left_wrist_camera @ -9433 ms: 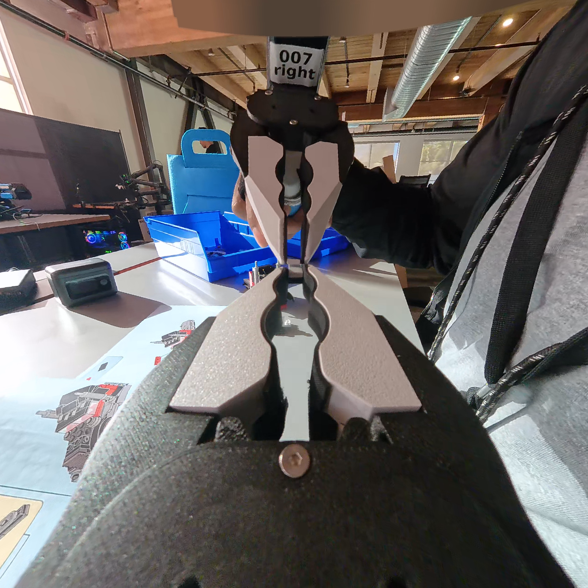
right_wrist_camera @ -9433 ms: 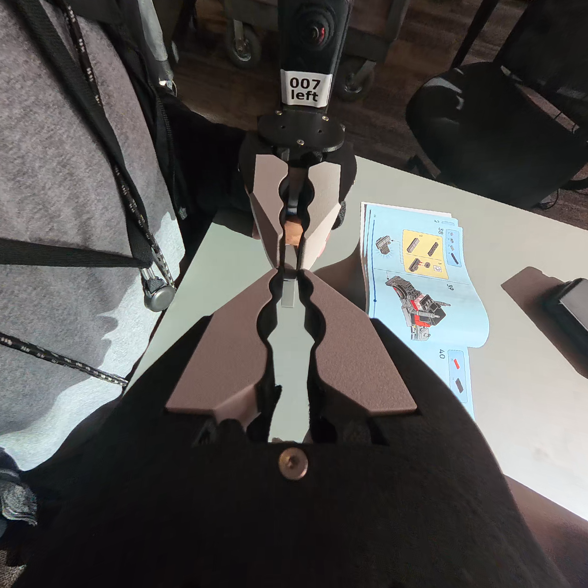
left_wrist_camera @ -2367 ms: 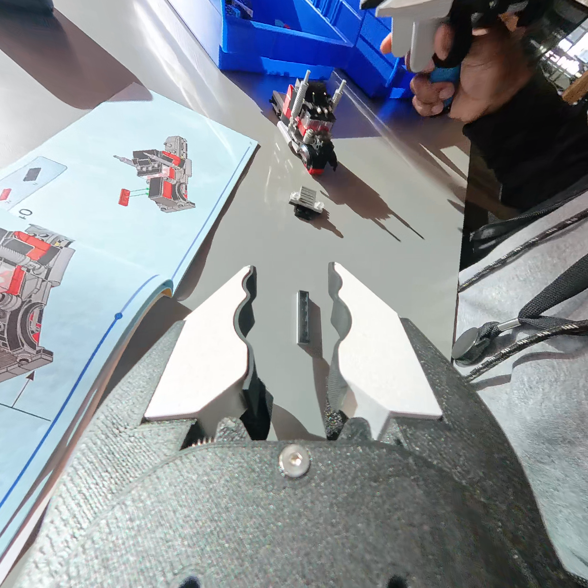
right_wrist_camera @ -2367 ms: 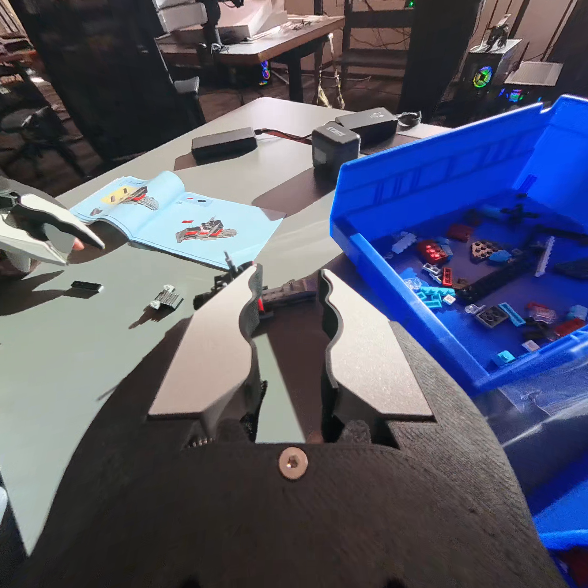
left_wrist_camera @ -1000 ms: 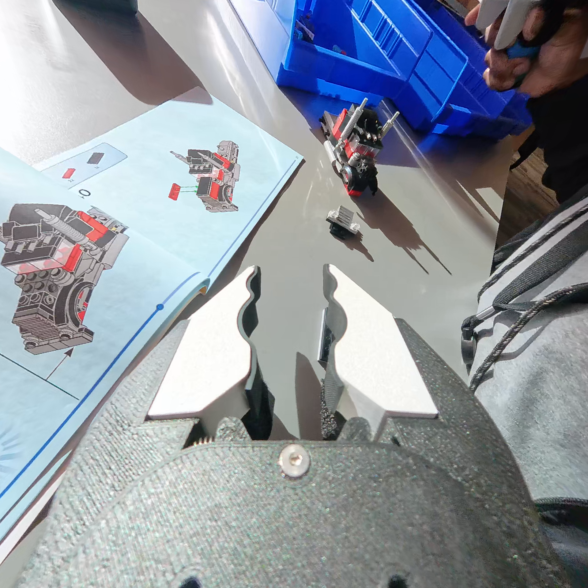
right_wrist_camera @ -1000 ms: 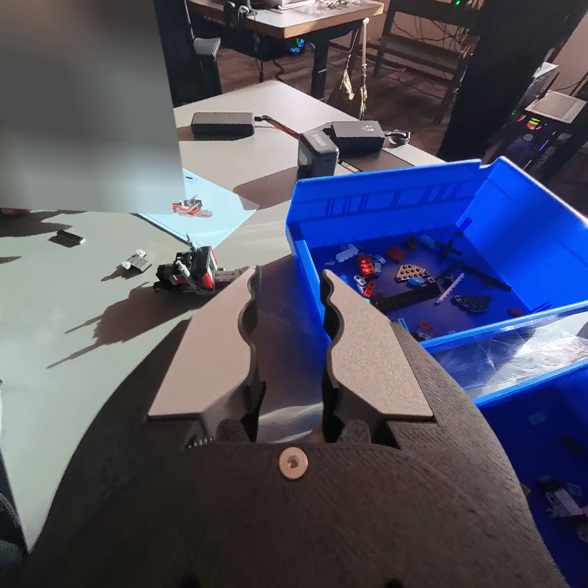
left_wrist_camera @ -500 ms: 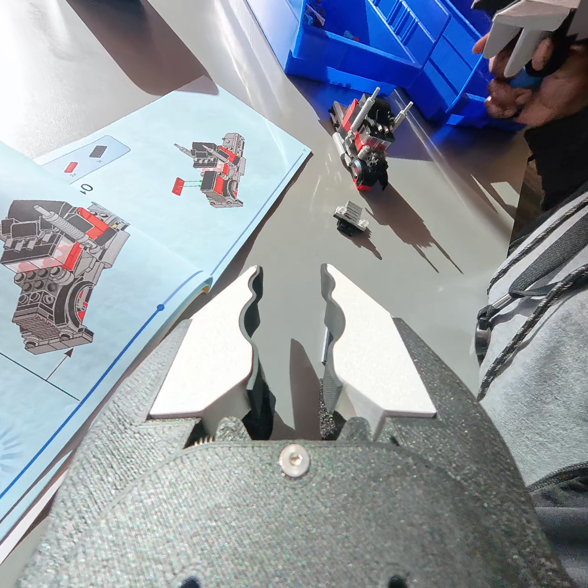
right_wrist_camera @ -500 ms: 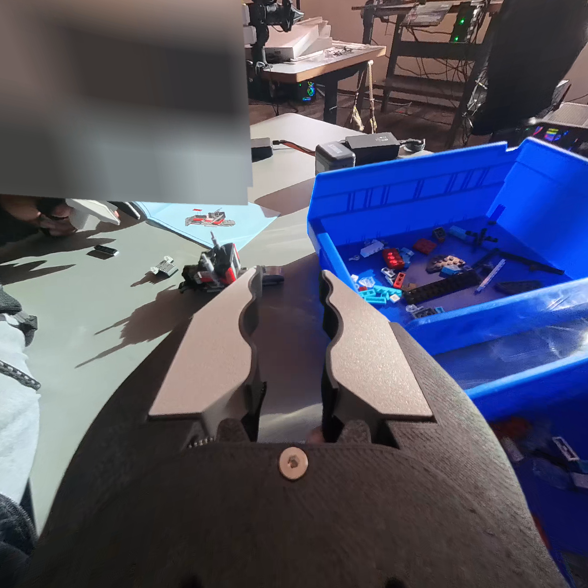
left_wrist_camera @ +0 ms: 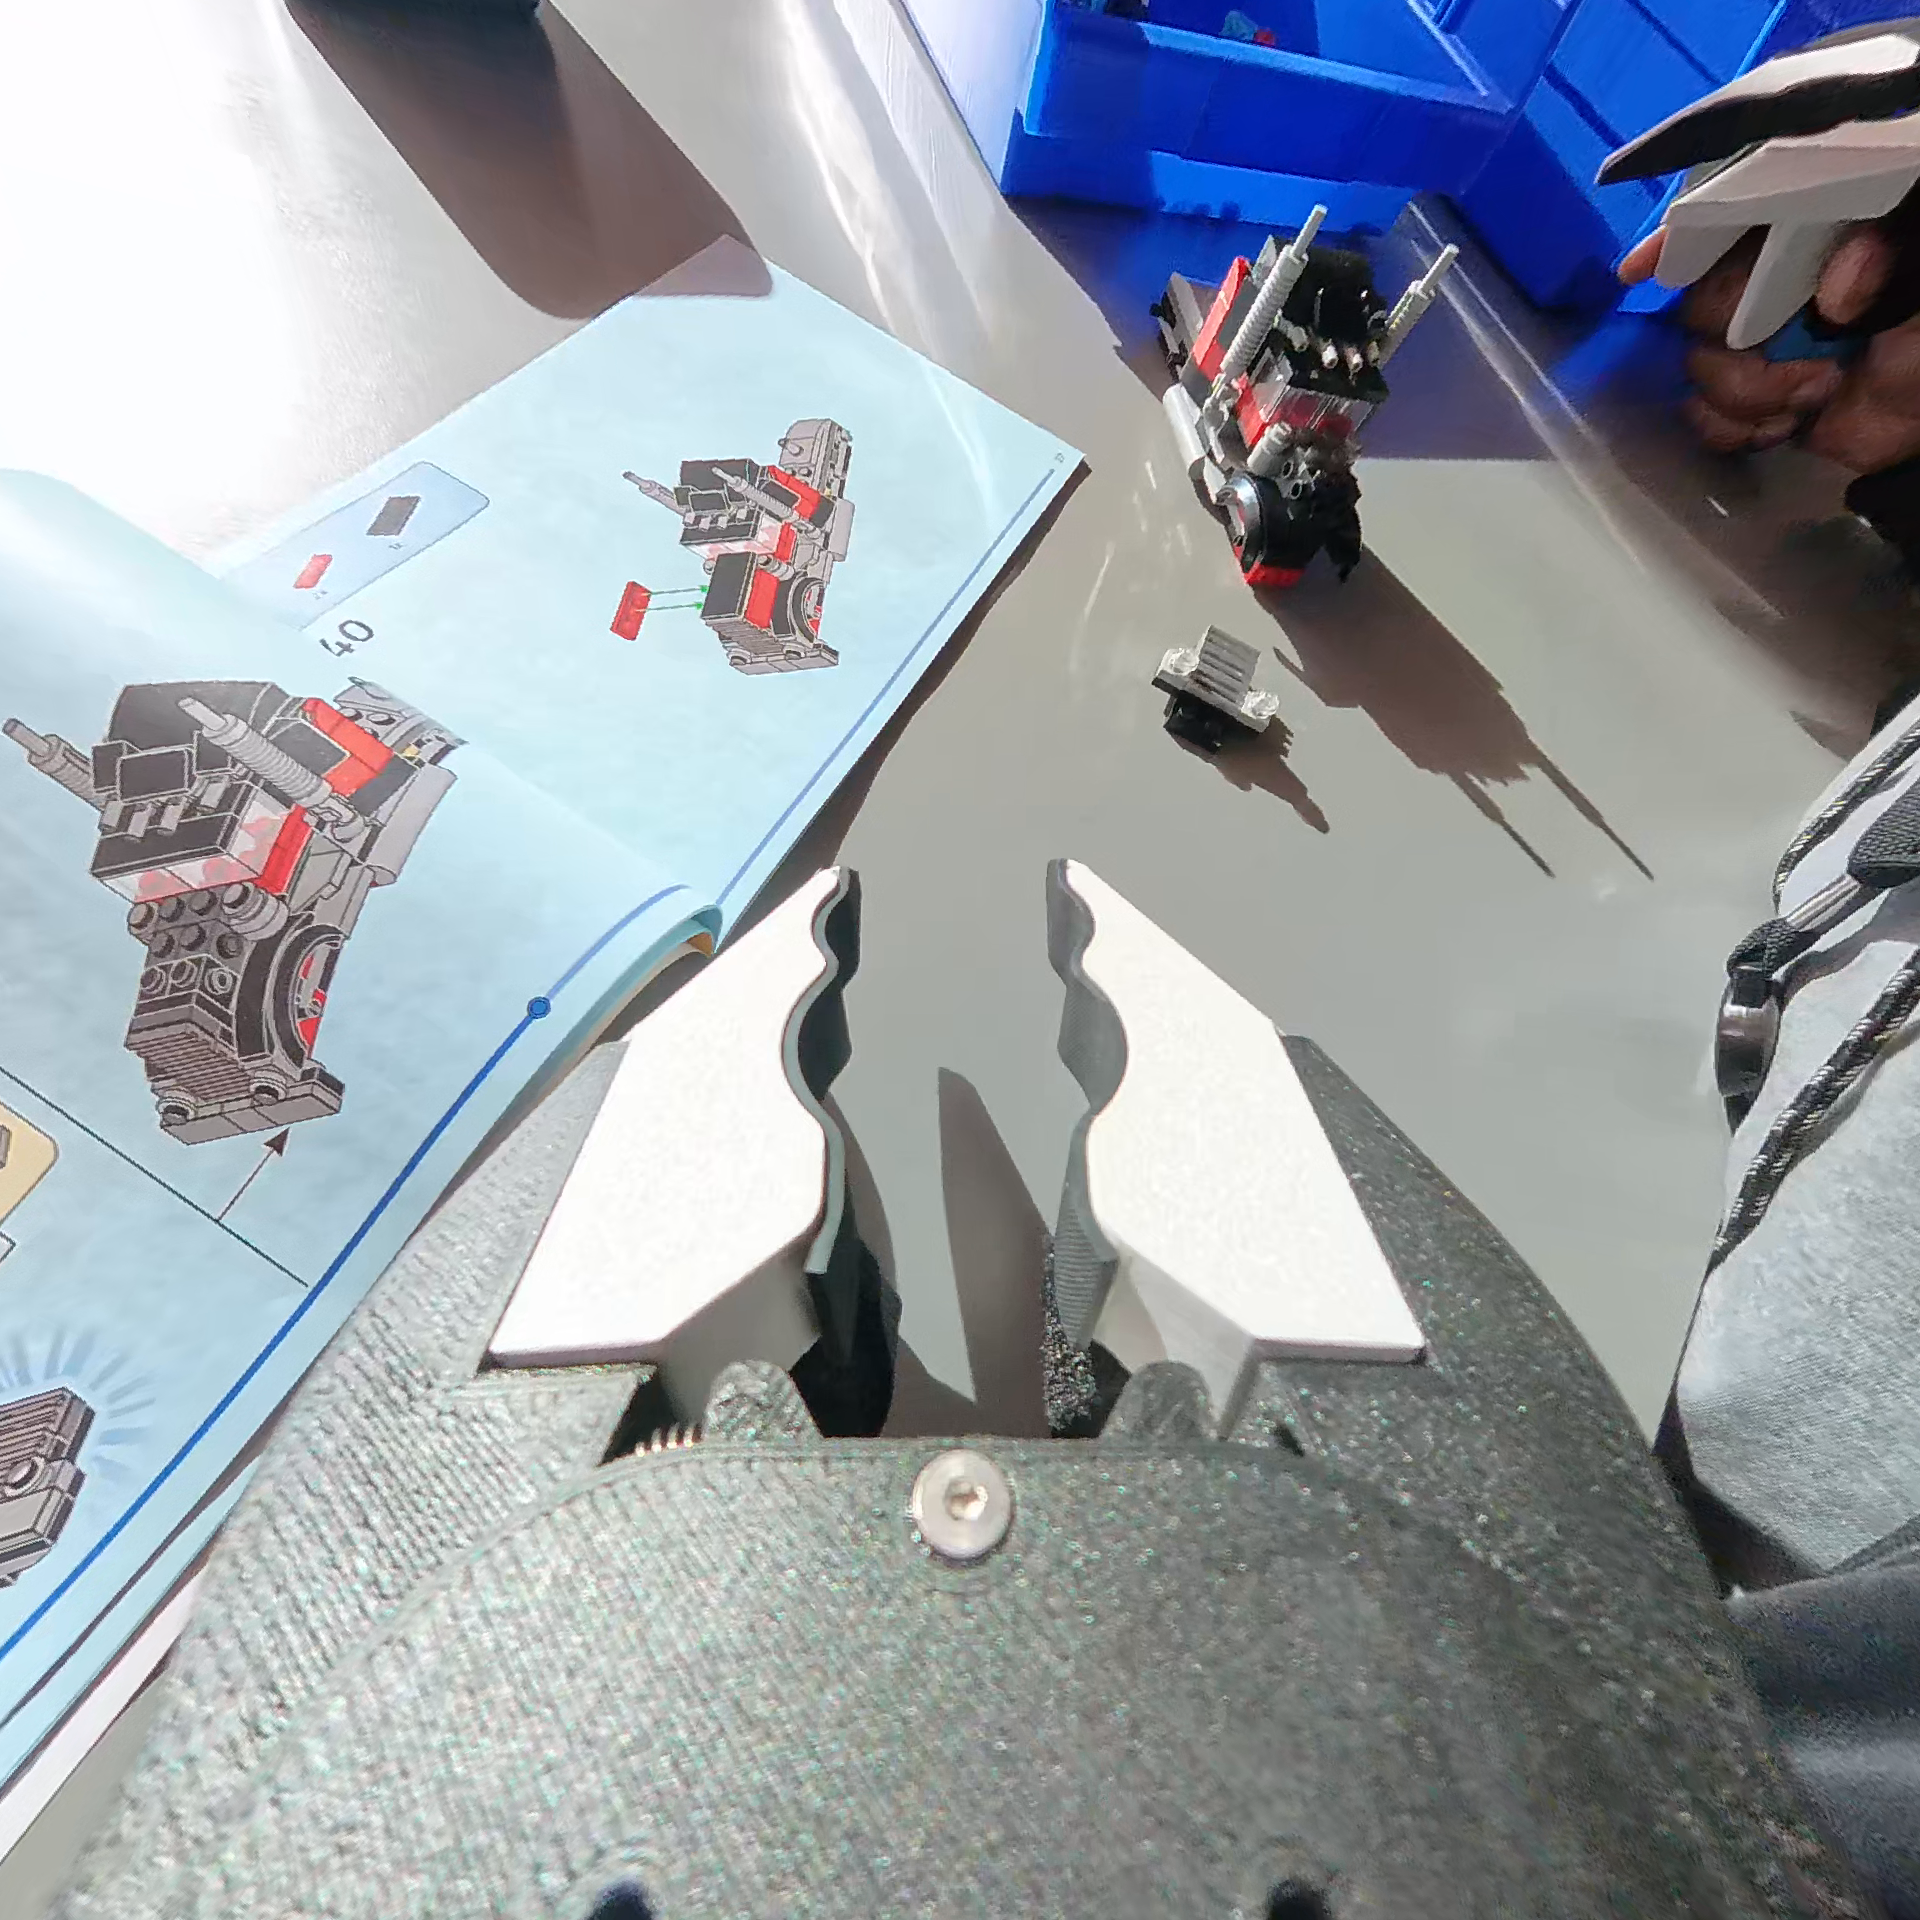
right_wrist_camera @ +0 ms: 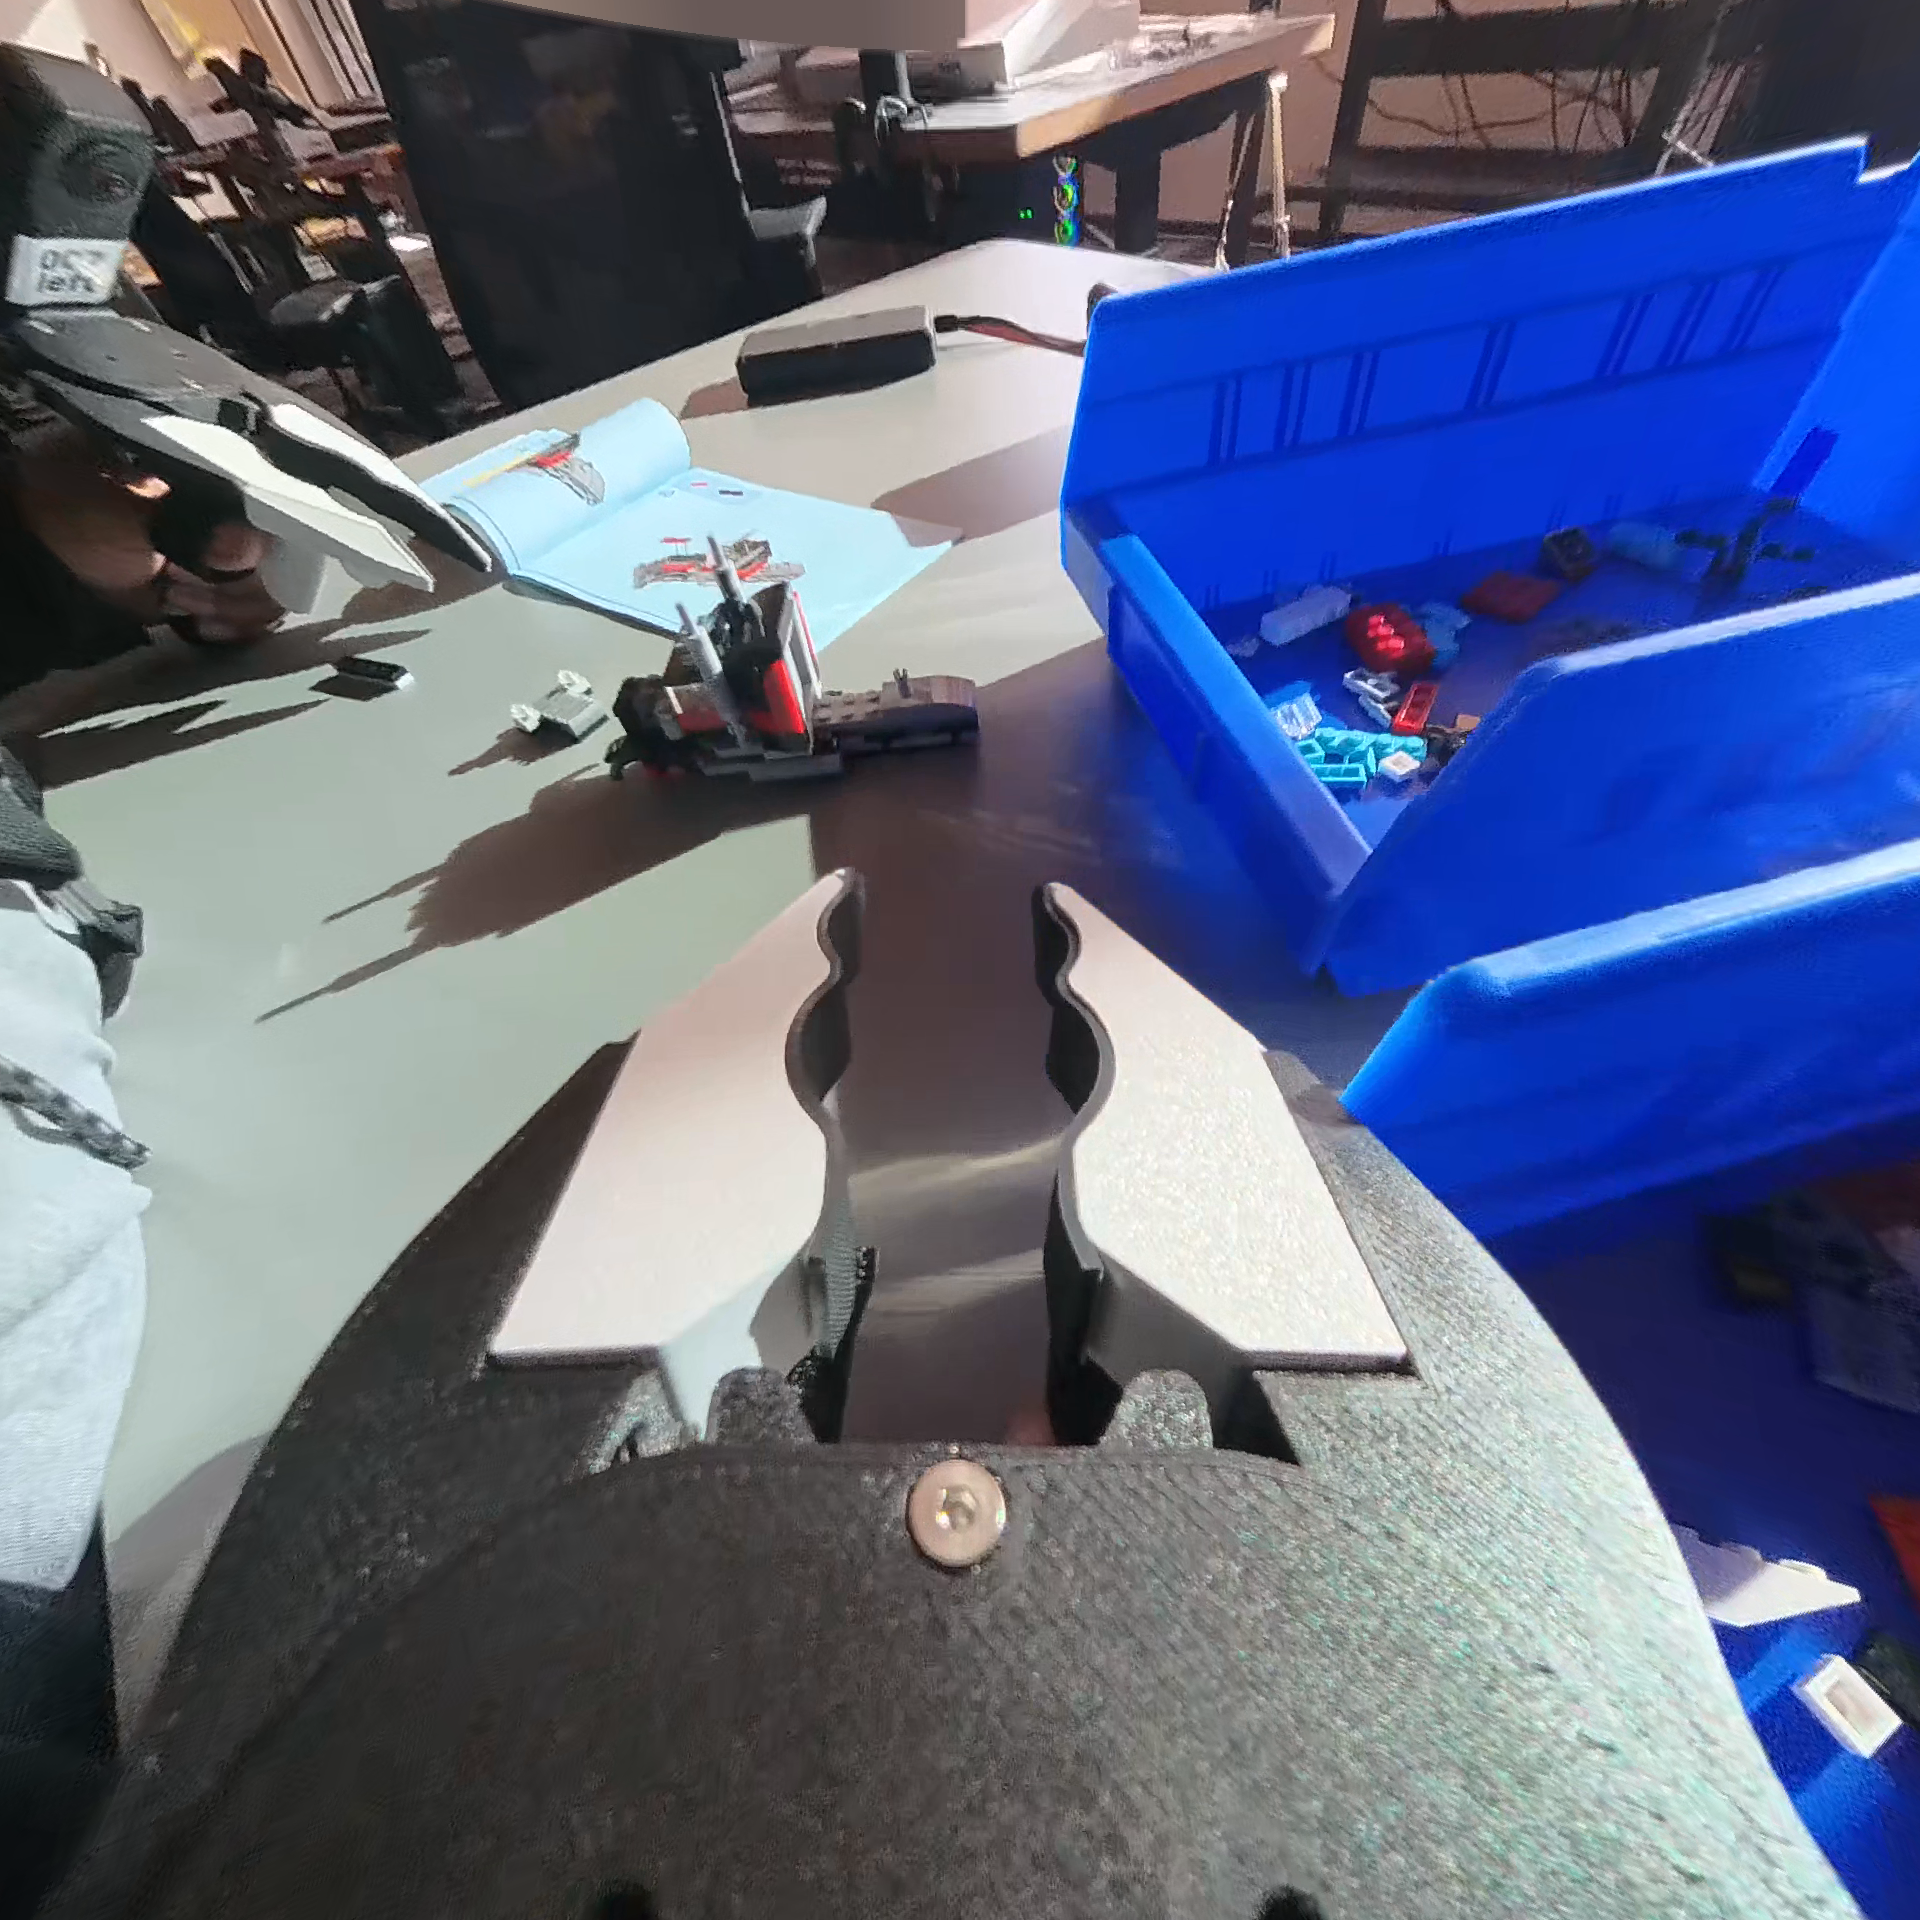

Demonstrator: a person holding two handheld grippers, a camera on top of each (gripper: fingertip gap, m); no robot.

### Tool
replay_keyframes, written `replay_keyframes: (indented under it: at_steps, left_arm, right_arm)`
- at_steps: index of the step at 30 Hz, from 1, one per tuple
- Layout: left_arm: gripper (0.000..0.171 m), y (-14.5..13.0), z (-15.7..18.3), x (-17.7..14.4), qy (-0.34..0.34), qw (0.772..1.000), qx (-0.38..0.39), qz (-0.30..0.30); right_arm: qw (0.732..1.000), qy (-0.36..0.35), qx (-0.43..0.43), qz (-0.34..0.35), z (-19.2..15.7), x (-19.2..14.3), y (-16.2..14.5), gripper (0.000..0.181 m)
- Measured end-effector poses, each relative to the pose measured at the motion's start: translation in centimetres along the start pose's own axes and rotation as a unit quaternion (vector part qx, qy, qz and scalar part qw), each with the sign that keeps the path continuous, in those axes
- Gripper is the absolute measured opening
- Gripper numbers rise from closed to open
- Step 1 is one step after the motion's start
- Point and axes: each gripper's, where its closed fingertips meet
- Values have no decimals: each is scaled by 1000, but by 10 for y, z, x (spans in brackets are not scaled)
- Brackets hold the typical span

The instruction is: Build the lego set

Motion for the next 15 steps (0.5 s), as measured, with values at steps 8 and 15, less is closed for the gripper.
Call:
replay_keyframes:
  at_steps: [8, 15]
  left_arm:
    - [37, 0, -5, 1, 17, 1000, -9, -3]
    - [36, 1, -8, 1, 24, 1000, -15, 1]
  right_arm:
    - [999, 11, 47, 19, 8, -4, 4, 31]
    - [998, 24, 31, 50, 0, -15, 10, 30]
Point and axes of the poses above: each gripper's, where its closed fingertips meet, x out along the fingers, y out of its top, z = x × y across the jaws, and after that the axes turned 1 degree about -z, right-handed
